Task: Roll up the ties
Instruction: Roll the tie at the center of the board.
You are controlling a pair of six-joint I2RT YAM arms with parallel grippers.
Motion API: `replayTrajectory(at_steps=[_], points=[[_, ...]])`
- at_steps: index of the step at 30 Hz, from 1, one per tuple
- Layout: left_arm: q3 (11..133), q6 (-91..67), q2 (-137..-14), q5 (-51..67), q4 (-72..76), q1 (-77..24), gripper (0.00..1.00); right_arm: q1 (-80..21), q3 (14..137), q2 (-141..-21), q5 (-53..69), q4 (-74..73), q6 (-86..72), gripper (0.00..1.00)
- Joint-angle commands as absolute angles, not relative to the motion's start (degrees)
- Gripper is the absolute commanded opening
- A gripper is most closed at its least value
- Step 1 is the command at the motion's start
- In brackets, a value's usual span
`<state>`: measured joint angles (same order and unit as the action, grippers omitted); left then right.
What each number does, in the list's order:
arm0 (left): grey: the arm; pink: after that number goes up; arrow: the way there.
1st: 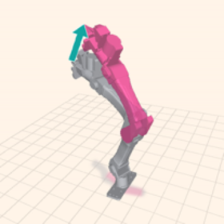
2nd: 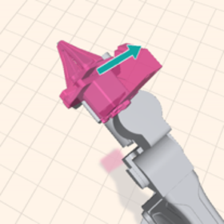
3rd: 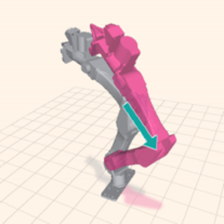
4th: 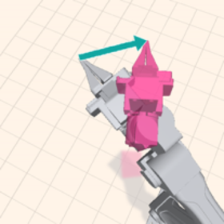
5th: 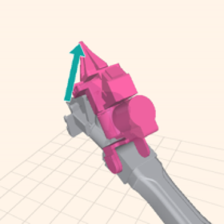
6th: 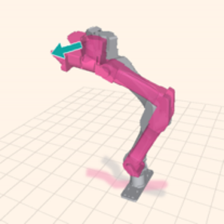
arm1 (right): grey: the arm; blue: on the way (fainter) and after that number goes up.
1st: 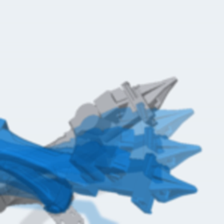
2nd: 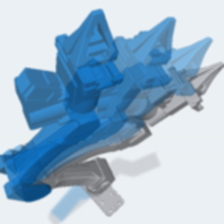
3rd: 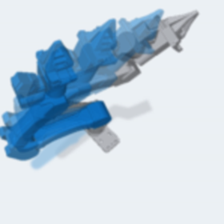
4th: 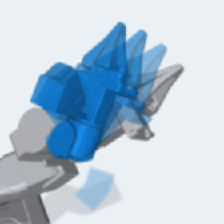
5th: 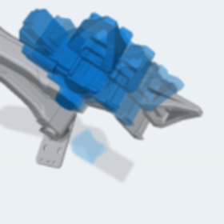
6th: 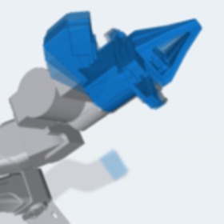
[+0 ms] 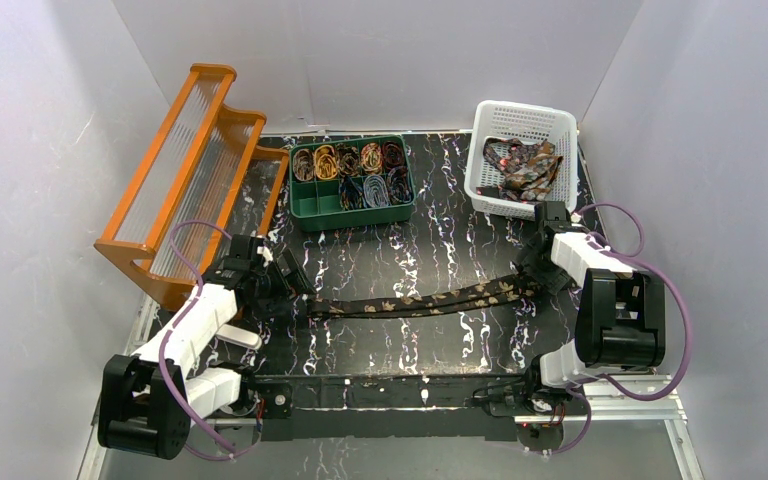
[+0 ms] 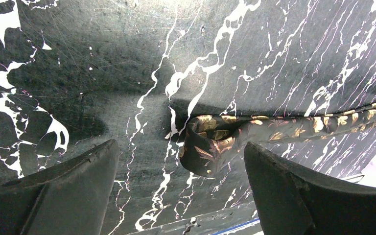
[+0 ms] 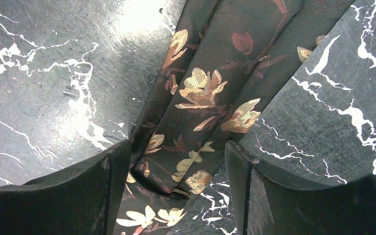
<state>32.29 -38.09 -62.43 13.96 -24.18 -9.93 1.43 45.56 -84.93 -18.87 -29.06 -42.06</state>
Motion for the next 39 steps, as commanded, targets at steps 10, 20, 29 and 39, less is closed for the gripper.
replayTrajectory(at_steps=[10, 20, 29, 39], points=[[34.2, -37.7, -62.7, 12.7, -26.4, -10.2, 0.95, 1.6, 44.9, -82.9, -20.7, -31.7, -45.5, 0.61], [34.7, -38.1, -62.8, 11.7, -26.5, -10.2, 0.95, 1.6, 45.0, -79.3, -22.6, -30.7, -42.8, 0.62], [33.7, -39.0, -62.5, 11.7, -25.9, -10.2, 0.98, 1.5, 50.3, -73.1, -3.7, -27.9, -27.9, 0.74], [30.4, -41.2, -61.8, 14.7, -24.0, -10.1, 0.96, -24.4, 40.9, -67.5, 28.1, 6.5, -22.1, 0.64]])
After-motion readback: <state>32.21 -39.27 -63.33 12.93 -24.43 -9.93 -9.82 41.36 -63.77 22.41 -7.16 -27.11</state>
